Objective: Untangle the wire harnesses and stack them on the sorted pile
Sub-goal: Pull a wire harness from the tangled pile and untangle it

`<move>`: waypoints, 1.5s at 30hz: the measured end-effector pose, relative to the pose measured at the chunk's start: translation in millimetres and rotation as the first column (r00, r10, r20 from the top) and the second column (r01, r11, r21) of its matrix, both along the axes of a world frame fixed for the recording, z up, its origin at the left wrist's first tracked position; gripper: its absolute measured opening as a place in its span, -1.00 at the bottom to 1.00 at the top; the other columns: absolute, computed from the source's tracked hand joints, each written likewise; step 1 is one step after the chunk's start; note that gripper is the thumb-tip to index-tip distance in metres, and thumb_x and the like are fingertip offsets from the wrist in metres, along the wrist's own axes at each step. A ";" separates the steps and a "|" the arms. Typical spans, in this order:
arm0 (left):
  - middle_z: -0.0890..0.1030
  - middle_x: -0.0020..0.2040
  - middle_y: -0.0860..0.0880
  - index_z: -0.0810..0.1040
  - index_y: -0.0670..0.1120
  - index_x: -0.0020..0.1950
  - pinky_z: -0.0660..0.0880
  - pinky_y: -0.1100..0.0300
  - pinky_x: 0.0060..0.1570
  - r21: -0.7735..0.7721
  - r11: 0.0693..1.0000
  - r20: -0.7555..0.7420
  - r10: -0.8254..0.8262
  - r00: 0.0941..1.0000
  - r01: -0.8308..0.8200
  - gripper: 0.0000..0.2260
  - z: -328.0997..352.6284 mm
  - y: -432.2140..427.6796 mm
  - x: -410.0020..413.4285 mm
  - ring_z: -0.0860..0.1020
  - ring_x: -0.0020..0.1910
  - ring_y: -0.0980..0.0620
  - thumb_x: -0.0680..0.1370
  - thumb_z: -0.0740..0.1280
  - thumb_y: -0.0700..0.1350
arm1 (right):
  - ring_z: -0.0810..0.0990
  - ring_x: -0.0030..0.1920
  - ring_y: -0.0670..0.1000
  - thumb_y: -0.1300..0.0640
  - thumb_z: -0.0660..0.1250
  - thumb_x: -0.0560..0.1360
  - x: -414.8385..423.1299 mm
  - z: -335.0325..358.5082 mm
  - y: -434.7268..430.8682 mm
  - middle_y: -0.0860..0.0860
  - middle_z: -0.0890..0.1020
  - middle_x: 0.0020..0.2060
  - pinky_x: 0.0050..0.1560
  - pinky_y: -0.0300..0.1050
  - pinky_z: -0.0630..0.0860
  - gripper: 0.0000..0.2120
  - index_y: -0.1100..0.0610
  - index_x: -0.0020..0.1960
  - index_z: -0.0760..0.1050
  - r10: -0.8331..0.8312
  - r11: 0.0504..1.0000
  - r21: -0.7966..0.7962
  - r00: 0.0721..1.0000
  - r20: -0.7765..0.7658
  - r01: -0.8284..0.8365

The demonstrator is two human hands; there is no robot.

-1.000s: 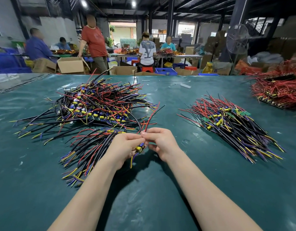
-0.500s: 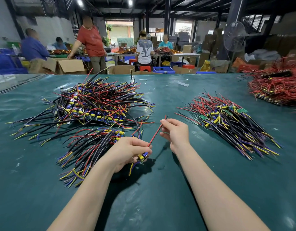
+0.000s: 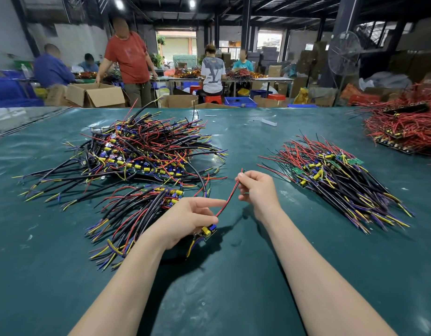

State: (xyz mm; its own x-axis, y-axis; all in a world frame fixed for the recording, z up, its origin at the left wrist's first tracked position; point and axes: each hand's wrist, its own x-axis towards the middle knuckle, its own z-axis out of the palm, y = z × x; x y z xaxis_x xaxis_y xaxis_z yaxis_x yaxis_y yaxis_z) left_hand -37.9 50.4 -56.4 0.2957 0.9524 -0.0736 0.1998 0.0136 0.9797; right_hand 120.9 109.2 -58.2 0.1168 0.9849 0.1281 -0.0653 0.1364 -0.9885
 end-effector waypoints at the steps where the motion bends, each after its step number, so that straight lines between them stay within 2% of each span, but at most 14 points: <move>1: 0.51 -0.47 0.11 0.61 0.06 -0.02 0.22 0.44 -0.55 0.007 1.000 -0.025 -0.015 1.000 0.015 -0.64 -0.2 -0.2 -1.3 0.31 -0.55 0.20 0.47 0.30 -0.41 | 0.33 -0.60 -0.19 0.31 0.22 0.53 -1.9 -0.2 -0.4 0.04 0.39 -0.47 -0.56 -0.36 0.35 -0.72 0.17 -0.35 0.43 0.006 1.000 0.008 1.000 0.007 -0.006; 7: 0.48 -0.46 0.09 0.60 -0.05 0.05 0.21 0.44 -0.55 0.021 0.999 -0.090 -0.034 0.995 0.036 -0.72 -1.6 -0.1 3.2 0.28 -0.57 0.21 0.49 0.30 -0.38 | 0.32 -0.64 -0.19 0.36 0.24 0.50 -0.5 3.7 -1.0 -0.03 0.41 -0.59 -0.61 -0.35 0.30 -0.71 0.18 -0.39 0.43 -0.083 0.992 0.087 0.995 -0.054 0.088; 11: 0.52 -0.44 0.11 0.53 0.12 0.08 0.24 0.44 -0.53 0.073 0.997 -0.051 -0.023 0.998 0.026 -0.61 -2.4 -0.6 2.7 0.32 -0.52 0.19 0.49 0.31 -0.37 | 0.30 -0.68 -0.16 0.35 0.25 0.49 4.2 1.4 1.8 -0.09 0.41 -0.69 -0.64 -0.36 0.26 -0.70 0.20 -0.41 0.42 -0.145 0.989 -0.001 0.979 -0.143 0.146; 13: 0.50 -0.44 0.10 0.56 0.12 0.06 0.24 0.45 -0.52 0.061 0.997 -0.055 -0.053 0.997 0.057 -0.61 -3.0 -1.1 -1.2 0.32 -0.52 0.20 0.49 0.30 -0.38 | 0.29 -0.69 -0.16 0.35 0.23 0.49 -2.4 -0.2 0.8 -0.08 0.41 -0.70 -0.65 -0.39 0.22 -0.71 0.19 -0.39 0.39 -0.131 0.991 -0.039 0.976 -0.172 0.127; 18: 0.45 -0.42 0.03 0.66 0.00 -0.10 0.27 0.45 -0.47 0.012 0.993 -0.083 -0.113 0.990 0.114 -0.67 -4.1 -2.1 -1.1 0.35 -0.48 0.21 0.48 0.29 -0.42 | 0.20 -0.71 -0.19 0.32 0.12 0.57 17.3 11.9 5.4 -0.06 0.36 -0.73 -0.69 -0.42 0.07 -0.73 0.13 -0.28 0.25 -0.240 0.968 -0.065 0.832 -0.501 0.241; 21: 0.59 -0.44 0.03 0.62 -0.14 -0.09 0.37 0.38 -0.48 -0.019 0.995 0.077 0.101 0.992 -0.100 -0.80 -3.1 -1.1 2.9 0.47 -0.46 0.14 0.46 0.32 -0.41 | 0.20 -0.71 -0.18 0.30 0.13 0.57 21.8 8.0 4.7 -0.08 0.37 -0.73 -0.67 -0.42 0.08 -0.75 0.13 -0.28 0.25 -0.310 0.947 -0.116 0.763 -0.568 0.299; 25: 0.59 -0.51 0.00 0.54 -0.22 -0.17 0.38 0.43 -0.59 -0.157 0.919 0.425 0.393 0.815 -0.361 -0.88 4.9 3.8 -2.9 0.48 -0.61 0.19 0.47 0.30 -0.41 | 0.19 -0.72 -0.17 0.24 0.20 0.55 14.1 6.1 4.3 0.02 0.38 -0.58 -0.66 -0.42 0.09 -0.74 0.13 -0.30 0.28 -0.405 0.913 -0.212 0.726 -0.556 0.348; 27: 0.61 -0.48 -0.01 0.54 -0.20 -0.18 0.42 0.43 -0.55 -0.202 0.903 0.496 0.428 0.755 -0.380 -0.89 7.9 4.8 -3.0 0.52 -0.56 0.18 0.47 0.30 -0.38 | 0.20 -0.71 -0.18 0.24 0.23 0.53 13.1 6.6 2.7 0.03 0.35 -0.49 -0.66 -0.41 0.10 -0.75 0.14 -0.32 0.34 -0.351 0.936 -0.219 0.798 -0.489 0.277; 29: 0.62 -0.47 -0.01 0.54 -0.19 -0.19 0.42 0.42 -0.54 -0.229 0.903 0.515 0.430 0.741 -0.365 -0.89 9.3 3.3 1.1 0.50 -0.53 0.13 0.47 0.30 -0.37 | 0.25 -0.68 -0.18 0.26 0.27 0.51 3.9 6.7 -4.8 0.02 0.36 -0.48 -0.64 -0.41 0.15 -0.78 0.16 -0.31 0.45 -0.084 0.982 -0.187 0.930 -0.358 0.017; 30: 0.61 -0.47 -0.02 0.54 -0.20 -0.19 0.41 0.43 -0.55 -0.239 0.904 0.521 0.427 0.739 -0.354 -0.89 9.5 2.5 3.2 0.47 -0.54 0.13 0.47 0.30 -0.38 | 0.28 -0.65 -0.17 0.27 0.27 0.50 -4.3 6.3 -9.8 0.01 0.37 -0.50 -0.62 -0.40 0.17 -0.81 0.18 -0.29 0.50 0.099 0.975 -0.164 0.955 -0.280 -0.150; 32: 0.61 -0.49 -0.03 0.53 -0.21 -0.19 0.39 0.43 -0.59 -0.249 0.910 0.532 0.414 0.738 -0.330 -0.88 10.3 1.9 6.0 0.46 -0.60 0.17 0.48 0.27 -0.39 | 0.33 -0.60 -0.16 0.28 0.25 0.51 -20.9 6.4 -17.6 -0.05 0.43 -0.55 -0.59 -0.39 0.22 -0.83 0.18 -0.23 0.54 0.372 0.909 -0.124 0.909 -0.185 -0.397; 33: 0.60 -0.49 -0.03 0.53 -0.21 -0.19 0.39 0.43 -0.60 -0.251 0.914 0.537 0.406 0.740 -0.319 -0.88 10.8 2.0 6.9 0.47 -0.62 0.18 0.49 0.26 -0.38 | 0.35 -0.59 -0.17 0.28 0.23 0.53 -26.6 6.6 -19.5 -0.08 0.45 -0.58 -0.57 -0.39 0.24 -0.82 0.17 -0.22 0.54 0.428 0.887 -0.108 0.886 -0.180 -0.450; 41: 0.62 -0.46 -0.04 0.56 -0.19 -0.18 0.35 0.44 -0.61 -0.255 0.912 0.486 0.407 0.773 -0.320 -0.89 7.0 2.3 5.1 0.46 -0.62 0.17 0.50 0.29 -0.32 | 0.39 -0.56 -0.19 0.30 0.26 0.51 -33.5 4.1 -25.9 -0.11 0.50 -0.57 -0.52 -0.37 0.35 -0.82 0.15 -0.26 0.51 0.461 0.879 -0.071 0.878 -0.132 -0.472; 45: 0.64 -0.36 0.00 0.57 -0.11 -0.16 0.43 0.42 -0.52 -0.219 0.934 0.422 0.351 0.836 -0.282 -0.92 7.3 2.7 6.0 0.54 -0.53 0.19 0.51 0.31 -0.18 | 0.47 -0.50 -0.15 0.30 0.29 0.49 -33.2 4.3 -24.1 -0.02 0.51 -0.51 -0.47 -0.35 0.45 -0.78 0.14 -0.31 0.51 0.346 0.932 -0.075 0.933 -0.099 -0.354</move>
